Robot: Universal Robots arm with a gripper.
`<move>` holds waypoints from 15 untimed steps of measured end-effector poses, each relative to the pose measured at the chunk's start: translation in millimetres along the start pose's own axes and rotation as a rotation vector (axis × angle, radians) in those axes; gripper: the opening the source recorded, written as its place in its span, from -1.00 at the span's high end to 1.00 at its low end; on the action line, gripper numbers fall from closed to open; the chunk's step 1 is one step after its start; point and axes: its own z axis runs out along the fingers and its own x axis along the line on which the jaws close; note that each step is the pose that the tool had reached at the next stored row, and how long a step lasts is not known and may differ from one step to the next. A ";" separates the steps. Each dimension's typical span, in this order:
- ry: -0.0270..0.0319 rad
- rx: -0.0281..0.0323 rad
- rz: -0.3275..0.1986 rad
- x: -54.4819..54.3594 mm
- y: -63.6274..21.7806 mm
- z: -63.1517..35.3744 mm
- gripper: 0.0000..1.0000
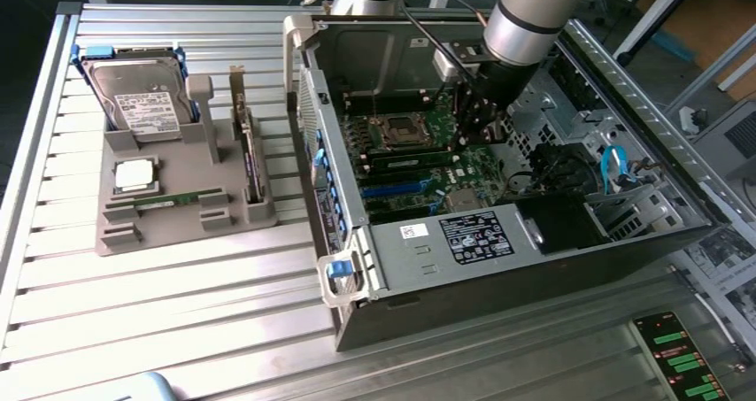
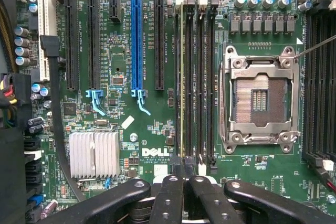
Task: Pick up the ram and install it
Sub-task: 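Press down the ram until it locks into place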
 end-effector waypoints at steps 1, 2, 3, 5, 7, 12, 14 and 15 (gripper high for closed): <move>0.0000 0.0000 0.000 0.0 0.0 0.0 0.80; -0.0001 0.0000 0.000 -0.2 0.0 0.1 0.80; -0.0002 0.0001 0.000 -0.8 -0.1 0.1 0.80; -0.0001 0.0000 0.000 -1.8 0.0 0.2 0.80; -0.0001 0.0000 0.000 -2.4 0.0 0.3 0.80; -0.0001 0.0001 0.000 -2.5 0.0 1.6 0.80; -0.0002 0.0000 0.000 -2.4 0.0 3.5 0.80; -0.0001 0.0000 0.000 -2.4 0.0 4.2 0.80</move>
